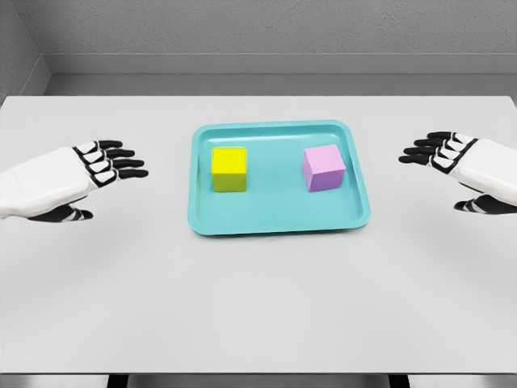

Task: Push two cubes

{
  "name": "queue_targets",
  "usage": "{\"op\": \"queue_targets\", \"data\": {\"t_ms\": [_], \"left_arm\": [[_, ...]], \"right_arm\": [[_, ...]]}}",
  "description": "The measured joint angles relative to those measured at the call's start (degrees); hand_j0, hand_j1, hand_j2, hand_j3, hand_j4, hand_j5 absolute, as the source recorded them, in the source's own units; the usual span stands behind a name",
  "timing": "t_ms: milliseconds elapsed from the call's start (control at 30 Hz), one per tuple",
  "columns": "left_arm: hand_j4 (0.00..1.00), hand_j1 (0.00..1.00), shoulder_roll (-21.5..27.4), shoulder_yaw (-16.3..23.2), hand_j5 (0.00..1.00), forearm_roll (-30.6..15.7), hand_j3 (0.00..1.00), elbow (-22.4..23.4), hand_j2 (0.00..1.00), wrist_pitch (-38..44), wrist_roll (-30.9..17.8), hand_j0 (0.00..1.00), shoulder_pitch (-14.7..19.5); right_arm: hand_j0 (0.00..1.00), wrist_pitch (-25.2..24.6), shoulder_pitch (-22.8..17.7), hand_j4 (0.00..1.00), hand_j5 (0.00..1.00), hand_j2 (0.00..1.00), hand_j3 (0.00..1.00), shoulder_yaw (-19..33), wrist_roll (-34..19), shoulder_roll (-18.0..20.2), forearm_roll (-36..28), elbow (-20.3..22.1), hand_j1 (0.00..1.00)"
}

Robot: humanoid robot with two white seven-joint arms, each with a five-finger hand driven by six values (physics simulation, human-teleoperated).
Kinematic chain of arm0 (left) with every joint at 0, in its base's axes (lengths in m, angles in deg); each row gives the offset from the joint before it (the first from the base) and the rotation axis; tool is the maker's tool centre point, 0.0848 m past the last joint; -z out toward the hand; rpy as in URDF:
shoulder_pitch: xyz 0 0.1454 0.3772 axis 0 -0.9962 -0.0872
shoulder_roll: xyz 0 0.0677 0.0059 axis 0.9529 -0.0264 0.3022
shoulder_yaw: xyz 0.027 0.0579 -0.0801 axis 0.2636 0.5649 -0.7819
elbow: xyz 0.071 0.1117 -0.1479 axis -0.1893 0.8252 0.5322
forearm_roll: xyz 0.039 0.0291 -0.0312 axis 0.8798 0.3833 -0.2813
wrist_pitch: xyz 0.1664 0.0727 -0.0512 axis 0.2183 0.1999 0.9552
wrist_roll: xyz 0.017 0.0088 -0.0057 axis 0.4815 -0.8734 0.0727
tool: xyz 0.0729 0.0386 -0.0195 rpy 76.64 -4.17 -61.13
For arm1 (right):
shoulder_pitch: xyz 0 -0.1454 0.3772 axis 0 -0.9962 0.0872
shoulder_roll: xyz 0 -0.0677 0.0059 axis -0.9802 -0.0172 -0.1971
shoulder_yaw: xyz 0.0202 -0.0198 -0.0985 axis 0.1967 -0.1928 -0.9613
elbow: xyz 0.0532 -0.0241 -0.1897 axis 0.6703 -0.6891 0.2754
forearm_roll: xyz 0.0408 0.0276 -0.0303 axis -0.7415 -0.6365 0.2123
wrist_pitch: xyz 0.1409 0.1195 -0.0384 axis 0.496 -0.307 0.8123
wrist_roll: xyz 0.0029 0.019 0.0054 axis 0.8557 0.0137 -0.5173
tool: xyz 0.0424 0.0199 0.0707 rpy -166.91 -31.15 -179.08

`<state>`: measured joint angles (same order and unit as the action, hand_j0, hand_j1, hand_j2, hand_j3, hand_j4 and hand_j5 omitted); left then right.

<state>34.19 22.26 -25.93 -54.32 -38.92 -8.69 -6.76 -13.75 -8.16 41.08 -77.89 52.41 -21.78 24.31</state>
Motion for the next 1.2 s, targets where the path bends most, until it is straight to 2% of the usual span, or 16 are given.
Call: {"op": "queue_targets", "data": {"t_ms": [100,200,267,333,433,467,533,667,733,800,867,900,933,967,1133,1200], "left_arm": [[0.84,0.84,0.07,-0.27,0.84,2.04,0.84,0.11,0.84,-0.02,-1.15,0.84,0.09],[0.78,0.78,0.08,-0.43,0.78,3.37,0.78,0.34,0.78,-0.03,-1.57,0.78,0.53],[0.76,0.76,0.03,-0.47,0.76,4.07,0.76,0.56,0.76,-0.04,-1.82,0.76,0.62],[0.76,0.76,-0.26,-0.42,0.76,4.68,0.76,0.82,0.76,-0.04,-1.99,0.76,0.69],[0.76,0.76,-2.09,-0.31,0.76,6.32,0.76,1.7,0.76,-0.04,-2.14,0.76,1.41],[0.76,0.76,-2.73,-0.19,0.76,6.91,0.76,2.07,0.76,-0.04,-2.17,0.76,1.49],[0.76,0.76,-4.57,-0.07,0.76,8.68,0.76,2.84,0.76,-0.04,-2.21,0.76,2.63],[0.77,0.77,-7.08,0.09,0.77,11.18,0.77,3.87,0.77,-0.04,-2.85,0.77,3.78],[0.77,0.77,-8.32,0.15,0.77,11.63,0.77,4.42,0.77,-0.04,-3.74,0.77,4.48],[0.77,0.77,-9.0,0.2,0.77,12.07,0.77,4.79,0.77,-0.04,-4.22,0.77,5.18],[0.77,0.77,-9.81,0.28,0.77,12.81,0.77,5.21,0.77,-0.04,-5.16,0.77,6.06],[0.77,0.77,-10.23,0.72,0.77,13.04,0.77,5.57,0.77,-0.04,-5.67,0.77,7.99],[0.77,0.77,-10.64,1.8,0.77,13.18,0.77,6.15,0.77,-0.03,-6.25,0.77,10.98],[0.77,0.77,-11.19,3.1,0.77,13.29,0.77,6.87,0.77,-0.03,-6.77,0.77,12.3],[0.78,0.78,-13.51,6.46,0.78,13.66,0.78,9.31,0.78,-0.07,-8.75,0.78,12.74],[0.78,0.78,-14.32,6.9,0.78,13.67,0.78,10.03,0.78,-0.07,-9.67,0.78,13.1]], "right_arm": [[1.0,0.01,-0.79,1.0,1.0,1.0,1.0,-0.16,0.47,0.92,-2.87,0.04,1.0],[1.0,0.0,-1.14,1.0,1.0,1.0,1.0,-0.81,2.57,2.88,-10.47,0.05,1.0],[1.0,-0.02,-0.26,1.0,1.0,1.0,1.0,-1.08,3.39,3.64,-12.74,0.07,1.0],[1.0,-0.06,5.53,1.0,1.0,1.0,1.0,-1.16,-0.67,3.92,-12.1,0.11,1.0],[1.0,0.1,17.4,1.0,1.0,1.0,1.0,-1.93,-10.1,2.36,-9.89,0.14,1.0],[1.0,-0.1,21.26,1.0,1.0,1.0,1.0,-3.45,-11.63,1.98,-9.19,0.14,1.0],[1.0,-0.07,26.27,1.0,1.0,1.0,1.0,-8.18,-13.6,1.27,-6.42,0.14,1.0],[0.83,0.04,26.54,0.83,0.83,0.83,0.83,-14.77,-15.14,-3.11,3.59,0.01,0.83],[0.82,0.05,27.24,0.82,0.82,0.82,0.82,-16.69,-15.41,-4.82,6.89,-0.48,0.82],[0.82,-0.03,32.51,0.82,0.82,0.82,0.82,-18.96,-15.53,-6.25,8.44,-3.19,0.82],[0.82,-0.08,39.55,0.82,0.82,0.82,0.82,-23.65,-15.59,-8.29,9.17,-9.18,0.82],[0.82,-0.04,40.34,0.82,0.82,0.82,0.82,-25.66,-15.62,-9.04,9.43,-11.57,0.82],[0.76,-0.01,40.96,0.76,0.76,0.76,0.76,-27.11,-15.64,-9.53,9.59,-13.31,0.76],[0.74,0.03,40.87,0.74,0.74,0.74,0.74,-28.19,-15.66,-9.89,9.74,-14.72,0.74],[0.59,0.05,42.54,0.59,0.59,0.59,0.59,-32.0,-15.68,-11.03,10.14,-22.65,0.59],[0.59,0.05,42.54,0.59,0.59,0.59,0.59,-32.69,-15.68,-11.24,10.28,-24.65,0.59]]}}
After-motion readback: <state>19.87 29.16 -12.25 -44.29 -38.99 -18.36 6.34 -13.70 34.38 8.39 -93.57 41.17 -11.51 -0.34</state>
